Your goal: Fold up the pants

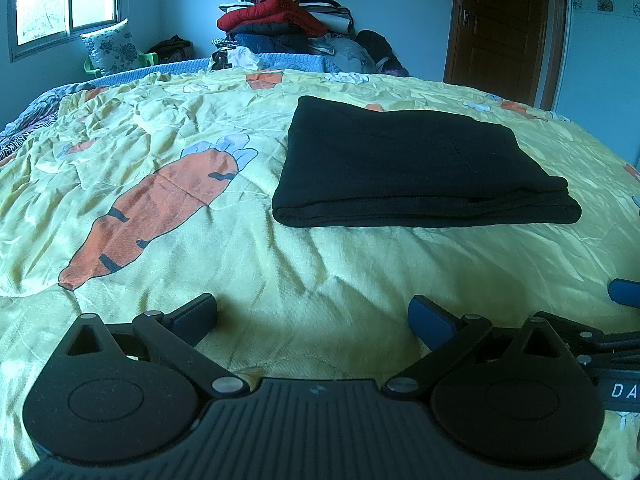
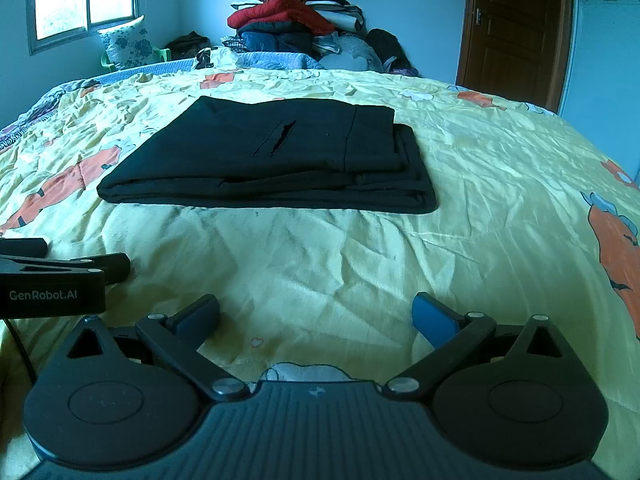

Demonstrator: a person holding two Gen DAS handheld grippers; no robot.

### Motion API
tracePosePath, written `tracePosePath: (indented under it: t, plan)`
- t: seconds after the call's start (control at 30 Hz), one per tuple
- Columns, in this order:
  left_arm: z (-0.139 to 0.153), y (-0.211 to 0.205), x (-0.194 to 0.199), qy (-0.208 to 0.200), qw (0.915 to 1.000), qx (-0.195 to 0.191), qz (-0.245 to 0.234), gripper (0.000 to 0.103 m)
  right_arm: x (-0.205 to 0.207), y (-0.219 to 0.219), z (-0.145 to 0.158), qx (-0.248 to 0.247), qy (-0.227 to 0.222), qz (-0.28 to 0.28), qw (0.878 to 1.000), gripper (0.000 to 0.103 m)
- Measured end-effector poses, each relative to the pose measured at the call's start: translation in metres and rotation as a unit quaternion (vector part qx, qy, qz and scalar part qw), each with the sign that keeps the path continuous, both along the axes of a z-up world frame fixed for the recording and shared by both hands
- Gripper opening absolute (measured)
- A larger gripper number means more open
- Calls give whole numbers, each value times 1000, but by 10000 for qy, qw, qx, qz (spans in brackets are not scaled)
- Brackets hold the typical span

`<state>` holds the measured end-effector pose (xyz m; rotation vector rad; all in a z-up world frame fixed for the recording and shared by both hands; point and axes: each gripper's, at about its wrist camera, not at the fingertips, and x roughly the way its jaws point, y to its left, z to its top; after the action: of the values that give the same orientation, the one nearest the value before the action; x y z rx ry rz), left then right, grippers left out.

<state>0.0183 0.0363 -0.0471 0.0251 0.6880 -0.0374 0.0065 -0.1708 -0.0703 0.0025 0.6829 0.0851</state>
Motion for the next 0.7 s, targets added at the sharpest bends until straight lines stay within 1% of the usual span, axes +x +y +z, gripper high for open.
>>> tracePosePath:
  t: [0.7]
  plan:
    - [0, 1, 0, -2, 10000, -24, -23, 103, 0, 1, 0, -2, 2, -22, 10000, 103]
